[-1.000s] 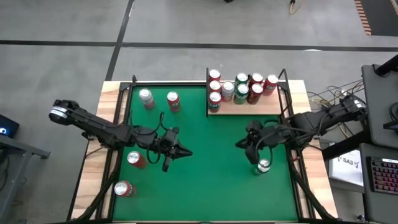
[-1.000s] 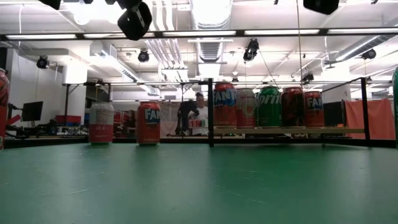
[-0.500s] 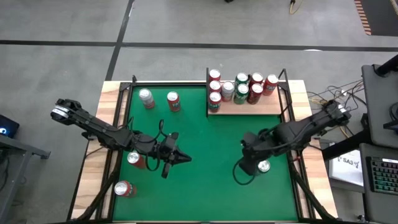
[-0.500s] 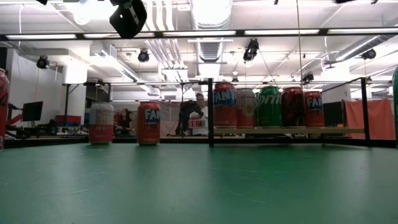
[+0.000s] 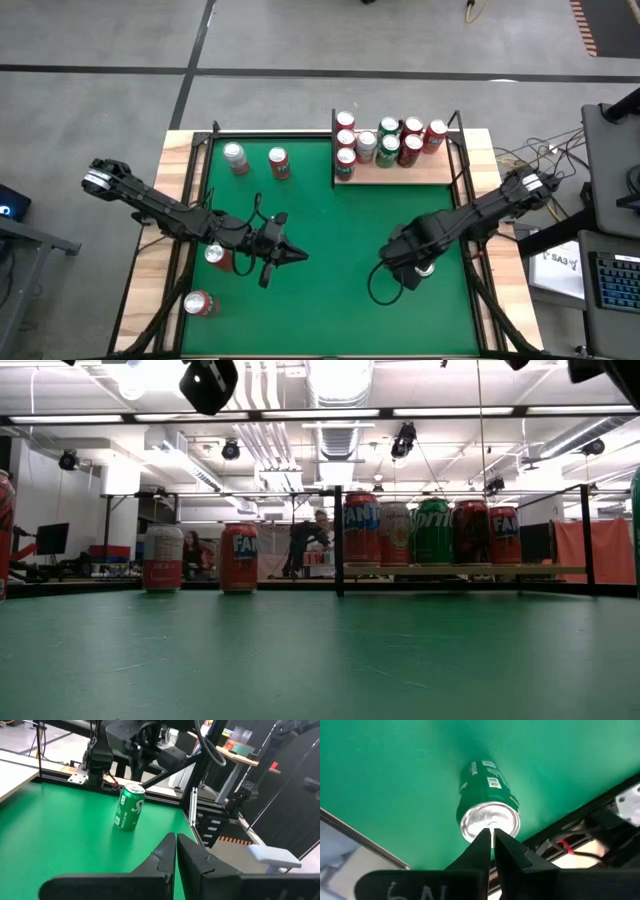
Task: Place canned beverage on shelf
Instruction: Put the green soda can on the shelf aligned with the other green soda cans
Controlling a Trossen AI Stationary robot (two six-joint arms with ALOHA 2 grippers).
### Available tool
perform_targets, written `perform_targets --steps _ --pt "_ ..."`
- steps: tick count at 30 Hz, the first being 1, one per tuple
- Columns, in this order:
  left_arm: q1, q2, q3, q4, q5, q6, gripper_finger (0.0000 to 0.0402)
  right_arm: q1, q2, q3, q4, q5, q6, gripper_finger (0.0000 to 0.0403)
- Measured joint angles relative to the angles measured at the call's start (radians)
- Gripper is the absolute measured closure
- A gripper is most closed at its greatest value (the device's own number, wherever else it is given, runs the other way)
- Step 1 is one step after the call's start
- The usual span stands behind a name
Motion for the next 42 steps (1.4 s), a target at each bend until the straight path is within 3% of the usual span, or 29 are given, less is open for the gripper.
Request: perform_targets --steps 4,8,16,20,24,28,33,42 --pt "0.000 0.000 0.000 0.003 0.000 0.038 0.0402 -0.007 0.034 0.000 -0.003 -0.016 0.108 0.0386" --pt "0.001 0.000 0.000 0.034 -0.001 0.085 0.0402 -0.015 0.041 0.000 0.002 -0.108 0.118 0.0349" --pt "0.000 0.000 0.000 0.049 -0.007 0.105 0.0402 -0.003 -0.026 -0.001 0.076 -0.114 0.208 0.0199" --pt "0.000 0.000 0.000 0.049 -0.007 0.132 0.0402 0.000 -0.051 -0.001 0.075 -0.045 0.235 0.0128" --pt "0.001 0.000 0.000 0.053 -0.008 0.151 0.0402 0.000 -0.052 -0.001 0.086 0.030 0.157 0.0081" --pt "0.001 0.000 0.000 0.056 -0.008 0.158 0.0402 0.000 -0.051 -0.002 0.087 0.071 0.268 0.0059" --pt "0.003 0.000 0.000 0.056 -0.016 0.158 0.0402 0.010 -0.053 -0.003 0.070 -0.007 0.395 0.0053" --pt "0.003 0.000 0.000 0.056 -0.016 0.161 0.0402 0.069 -0.054 -0.052 0.070 0.050 0.518 0.0053"
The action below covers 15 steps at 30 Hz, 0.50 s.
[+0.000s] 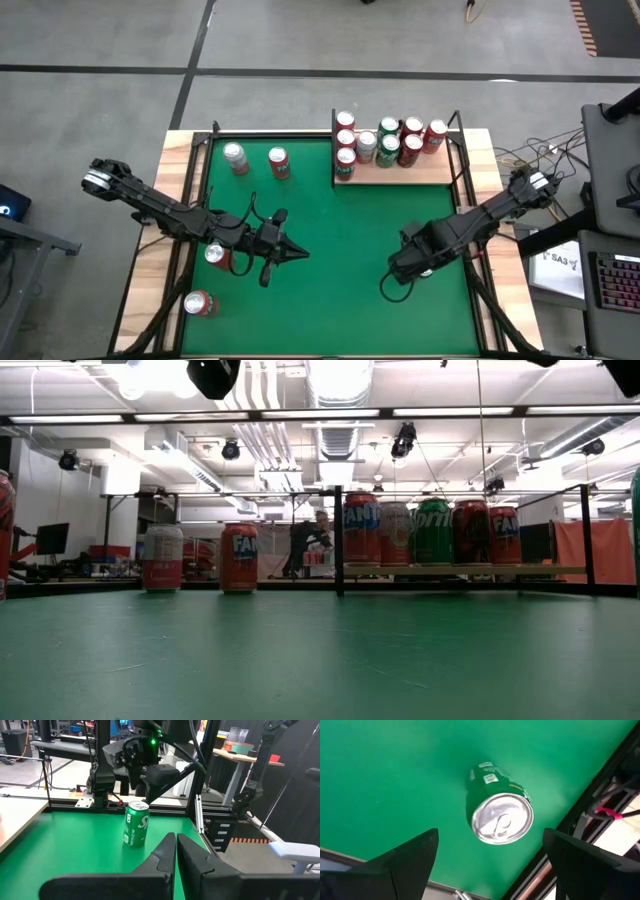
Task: Place canned beverage on shelf
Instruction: Put the green soda can on the shelf aligned with the other green soda cans
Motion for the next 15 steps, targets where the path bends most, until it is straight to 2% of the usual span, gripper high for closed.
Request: perform_targets --steps 8,15 --pt "0.000 0.000 0.000 0.000 0.000 0.000 0.0402 0.038 0.000 -0.072 0.017 0.003 0.031 0.0053" --pt "0.000 0.000 0.000 0.000 0.000 0.008 0.0402 0.042 0.001 -0.196 0.128 0.005 0.022 0.0053"
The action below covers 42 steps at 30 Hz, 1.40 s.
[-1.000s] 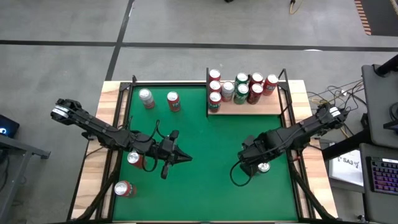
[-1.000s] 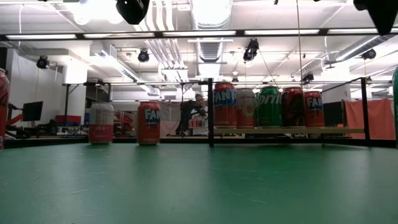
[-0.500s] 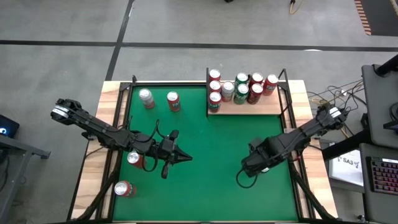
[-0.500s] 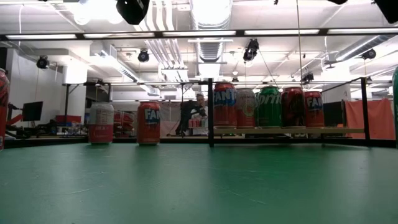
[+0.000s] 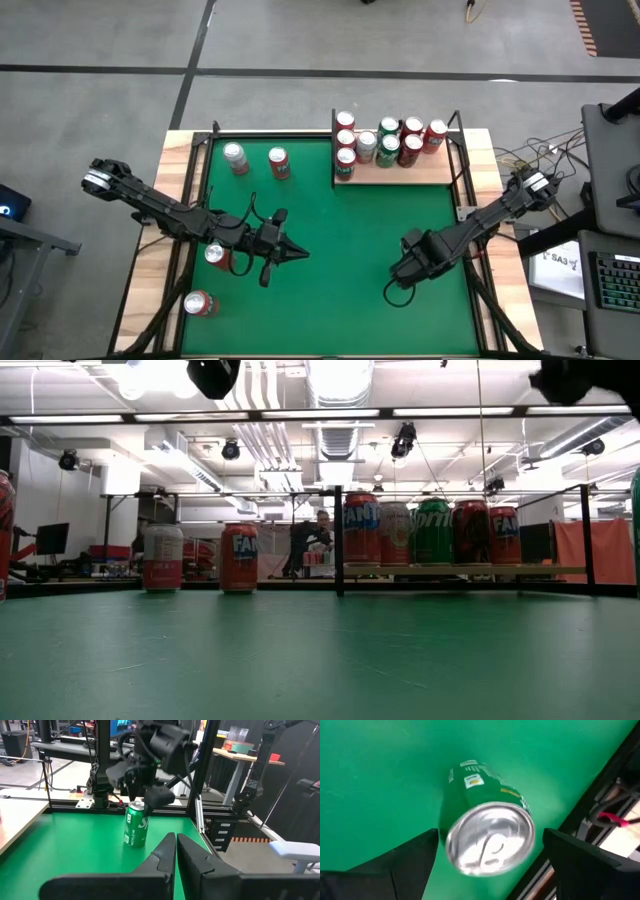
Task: Place canned beverage on shelf
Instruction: Put the green soda can on the shelf aligned with the other green soda cans
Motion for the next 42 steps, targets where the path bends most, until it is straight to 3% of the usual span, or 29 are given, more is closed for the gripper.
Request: perform_targets --steps 4,9,18,25,30,37,42 --pt "0.000 0.000 0.000 0.000 0.000 0.005 0.0402 0.000 0.000 -0.061 0.101 0.000 -0.007 0.0063" --pt "0.000 0.000 0.000 0.005 0.000 0.005 0.0402 0.000 -0.002 -0.075 0.118 0.000 -0.008 0.0105" --pt "0.004 0.000 0.000 0.011 -0.002 0.040 0.0402 -0.046 -0.029 0.005 0.076 0.085 -0.076 0.0105" --pt "0.005 -0.001 0.000 0.011 -0.002 0.055 0.0402 -0.100 -0.030 0.077 0.071 0.104 -0.175 0.0105" --pt "0.005 -0.004 0.039 -0.006 -0.002 0.145 0.0402 -0.151 -0.030 0.131 0.070 0.105 -0.256 0.0105" --pt "0.009 -0.004 0.150 -0.169 -0.002 0.297 0.0402 -0.243 -0.030 0.160 0.063 0.110 -0.377 0.0105" --pt "0.010 0.002 0.161 -0.211 -0.014 0.323 0.0402 -0.277 -0.029 0.159 0.077 0.191 -0.490 0.0105"
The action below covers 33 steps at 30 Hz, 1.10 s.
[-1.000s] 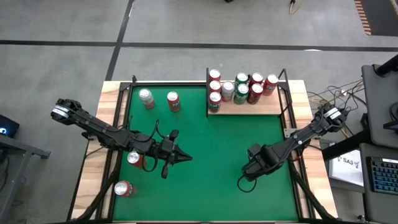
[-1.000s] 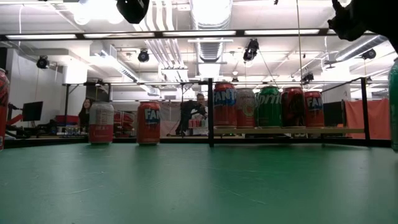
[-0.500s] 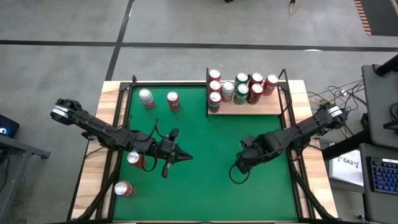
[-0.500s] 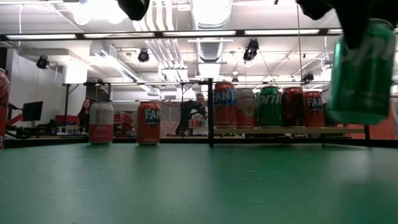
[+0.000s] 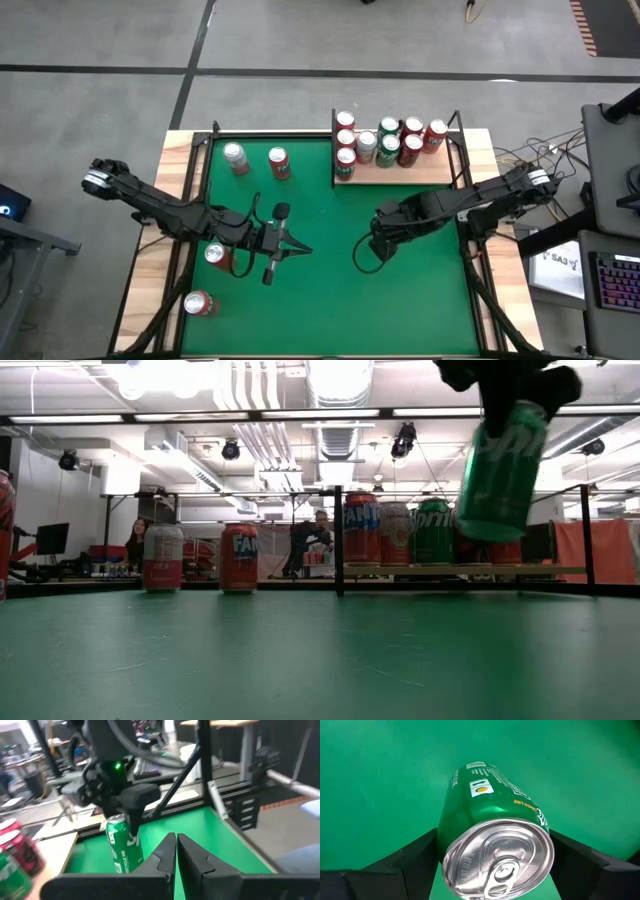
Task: Place canned beverage on shelf
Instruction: Put the green soda can on the shelf aligned with the other green soda cans
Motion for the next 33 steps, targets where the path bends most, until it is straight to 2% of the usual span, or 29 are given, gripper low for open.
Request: perform_targets --steps 5,9,12,15,19,24,26,29,33 --pt "0.000 0.036 -0.012 -0.005 -0.113 -0.037 0.0402 0.008 0.000 -0.005 0.043 0.183 -0.038 0.0105" --pt "0.000 0.097 -0.012 0.065 -0.119 -0.066 0.0400 0.044 0.000 -0.037 0.133 0.326 -0.003 0.0105" --pt "0.000 0.147 -0.010 0.107 -0.118 -0.069 0.0383 0.072 0.000 -0.069 0.251 0.415 -0.002 0.0105" --pt "0.000 0.193 0.014 0.083 -0.118 -0.050 0.0347 0.083 0.000 -0.090 0.325 0.479 0.000 0.0105" --pt "0.000 0.255 0.062 0.053 -0.156 -0.007 0.0268 0.087 0.000 -0.100 0.403 0.553 -0.024 0.0105" --pt "-0.002 0.319 0.130 -0.032 -0.460 0.024 0.0153 0.088 0.000 -0.101 0.427 0.565 -0.052 0.0105" --pt "0.000 0.347 0.146 -0.058 -0.543 0.033 0.0118 0.088 0.000 -0.101 0.432 0.566 -0.052 0.0105" --pt "0.001 0.390 0.159 -0.062 -0.597 0.037 0.0085 0.088 0.000 -0.101 0.433 0.581 -0.056 0.0105" --pt "0.007 0.448 0.193 -0.059 -0.671 0.037 0.0073 0.087 0.000 -0.101 0.455 0.593 -0.070 0.0105"
